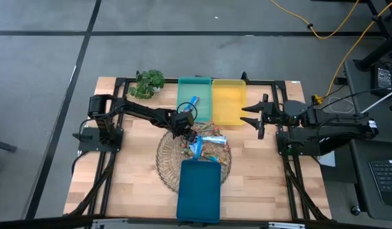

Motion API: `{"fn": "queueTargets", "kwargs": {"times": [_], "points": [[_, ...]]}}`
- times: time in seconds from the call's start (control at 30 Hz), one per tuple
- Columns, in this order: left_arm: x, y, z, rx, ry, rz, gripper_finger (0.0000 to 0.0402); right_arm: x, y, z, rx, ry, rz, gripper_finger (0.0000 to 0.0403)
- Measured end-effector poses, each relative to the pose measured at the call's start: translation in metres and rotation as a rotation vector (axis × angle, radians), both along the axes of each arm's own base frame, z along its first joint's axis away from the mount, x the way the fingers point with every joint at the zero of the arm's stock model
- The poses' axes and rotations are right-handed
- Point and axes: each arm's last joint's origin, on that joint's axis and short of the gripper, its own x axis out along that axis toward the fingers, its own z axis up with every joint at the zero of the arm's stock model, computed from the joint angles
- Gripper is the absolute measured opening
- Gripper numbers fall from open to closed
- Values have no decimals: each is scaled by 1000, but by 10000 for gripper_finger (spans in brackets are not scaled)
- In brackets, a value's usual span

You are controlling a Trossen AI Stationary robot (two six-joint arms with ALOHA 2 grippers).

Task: Pick and place Granola Bars by type
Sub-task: Put the red granola bar into the green container

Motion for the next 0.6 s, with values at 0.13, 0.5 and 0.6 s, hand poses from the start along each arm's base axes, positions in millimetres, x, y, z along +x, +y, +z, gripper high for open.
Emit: {"fn": "queueTargets", "kwargs": {"times": [0.13, 0.5, 0.6], "points": [[0, -1, 0, -8, 0, 17, 150, 0, 0, 0, 0, 0, 0, 196], [-2, -2, 8, -39, -26, 5, 68, 0, 0, 0, -1, 0, 1, 196], [-3, -3, 16, -33, -48, 10, 62, 0, 0, 0, -3, 0, 2, 196]]}}
